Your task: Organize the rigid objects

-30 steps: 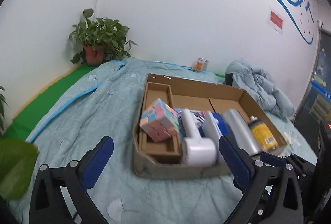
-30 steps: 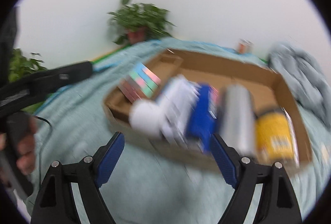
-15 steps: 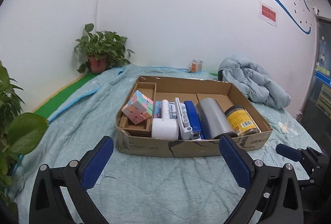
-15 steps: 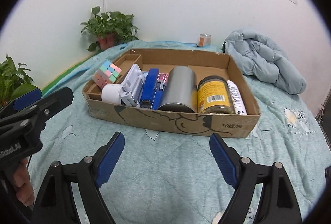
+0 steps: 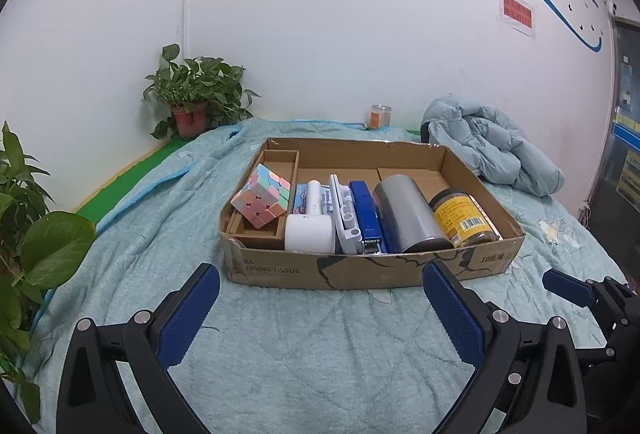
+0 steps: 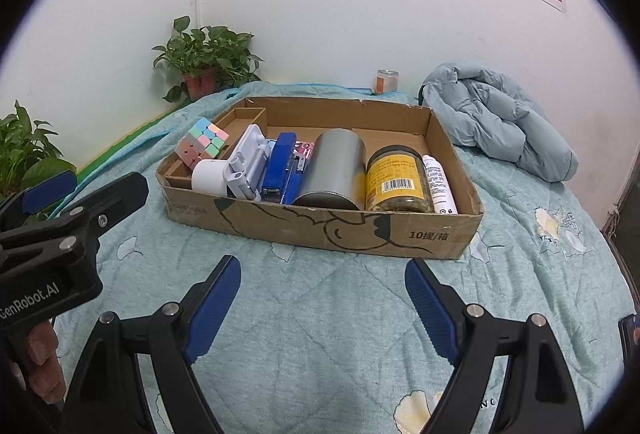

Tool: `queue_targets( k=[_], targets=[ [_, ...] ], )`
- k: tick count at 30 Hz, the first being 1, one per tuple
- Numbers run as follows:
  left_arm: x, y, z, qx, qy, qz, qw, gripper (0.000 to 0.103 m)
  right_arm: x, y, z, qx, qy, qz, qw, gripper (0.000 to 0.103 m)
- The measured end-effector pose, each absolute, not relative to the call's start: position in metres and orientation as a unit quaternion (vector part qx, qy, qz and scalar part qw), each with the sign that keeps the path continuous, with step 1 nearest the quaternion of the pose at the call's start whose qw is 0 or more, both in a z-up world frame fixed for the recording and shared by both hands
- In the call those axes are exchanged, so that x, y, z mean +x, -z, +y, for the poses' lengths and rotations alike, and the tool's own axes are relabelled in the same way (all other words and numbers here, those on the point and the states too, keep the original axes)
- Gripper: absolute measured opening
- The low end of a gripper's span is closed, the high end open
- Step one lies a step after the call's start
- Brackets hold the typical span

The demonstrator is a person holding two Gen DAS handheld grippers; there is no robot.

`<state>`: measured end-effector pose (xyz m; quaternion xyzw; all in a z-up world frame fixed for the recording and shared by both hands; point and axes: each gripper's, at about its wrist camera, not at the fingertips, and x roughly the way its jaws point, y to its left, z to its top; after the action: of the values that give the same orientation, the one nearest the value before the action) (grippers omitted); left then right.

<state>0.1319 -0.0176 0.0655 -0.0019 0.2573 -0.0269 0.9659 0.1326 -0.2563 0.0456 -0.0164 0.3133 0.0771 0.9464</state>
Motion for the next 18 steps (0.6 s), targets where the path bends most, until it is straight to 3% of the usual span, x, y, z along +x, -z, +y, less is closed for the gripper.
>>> queue_targets(
  k=[18],
  targets=[
    [0.156, -0.041, -0.019, -0.004, 0.04, 0.288, 0.957, 0.102, 0.142, -0.033, -0.261, -0.015, -0.061, 0.326, 0.943, 0.084]
  ],
)
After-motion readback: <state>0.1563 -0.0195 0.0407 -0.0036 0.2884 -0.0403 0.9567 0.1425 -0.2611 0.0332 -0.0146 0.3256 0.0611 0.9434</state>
